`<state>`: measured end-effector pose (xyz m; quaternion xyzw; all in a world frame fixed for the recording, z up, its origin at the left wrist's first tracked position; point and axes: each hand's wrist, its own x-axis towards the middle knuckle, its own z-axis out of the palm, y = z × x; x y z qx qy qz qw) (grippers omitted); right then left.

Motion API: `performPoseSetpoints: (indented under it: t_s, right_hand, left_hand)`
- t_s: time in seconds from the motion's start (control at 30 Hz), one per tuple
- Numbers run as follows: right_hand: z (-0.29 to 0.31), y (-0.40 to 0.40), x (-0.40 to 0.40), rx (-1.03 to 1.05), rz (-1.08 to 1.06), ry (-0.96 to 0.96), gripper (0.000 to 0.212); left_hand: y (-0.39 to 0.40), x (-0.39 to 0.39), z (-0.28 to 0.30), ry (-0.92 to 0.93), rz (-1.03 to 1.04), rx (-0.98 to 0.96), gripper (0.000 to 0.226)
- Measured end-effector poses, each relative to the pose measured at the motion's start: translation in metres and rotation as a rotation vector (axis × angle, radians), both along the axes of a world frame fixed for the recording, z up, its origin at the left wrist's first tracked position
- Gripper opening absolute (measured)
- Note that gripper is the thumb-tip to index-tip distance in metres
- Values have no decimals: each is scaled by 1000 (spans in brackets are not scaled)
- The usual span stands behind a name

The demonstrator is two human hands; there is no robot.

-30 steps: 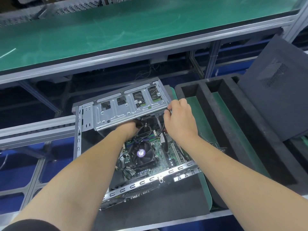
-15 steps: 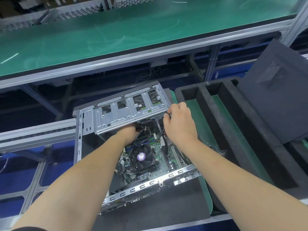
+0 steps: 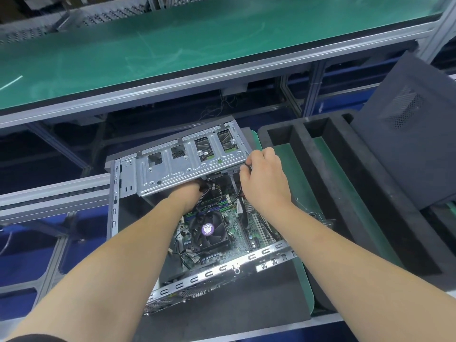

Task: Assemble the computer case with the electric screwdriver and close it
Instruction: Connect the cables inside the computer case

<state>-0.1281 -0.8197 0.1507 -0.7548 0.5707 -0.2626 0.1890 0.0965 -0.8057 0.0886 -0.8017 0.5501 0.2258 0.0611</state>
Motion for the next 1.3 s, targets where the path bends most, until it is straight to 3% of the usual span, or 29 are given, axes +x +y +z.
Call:
performPoseSetpoints:
  t_s: [0.3,1.0,1.3]
  right_hand:
    - [-1,0,0,6,0,0,16]
    - [-1,-1,0,4,-5,2,17]
    - [0,0,0,8,3,24,17]
  left_hand:
    - [3,-2,-2,-103,-46,-19,34]
    - [-2,5,-3,-5,-41,-41,27]
    - [0,-1,4,-161,-189,1,24]
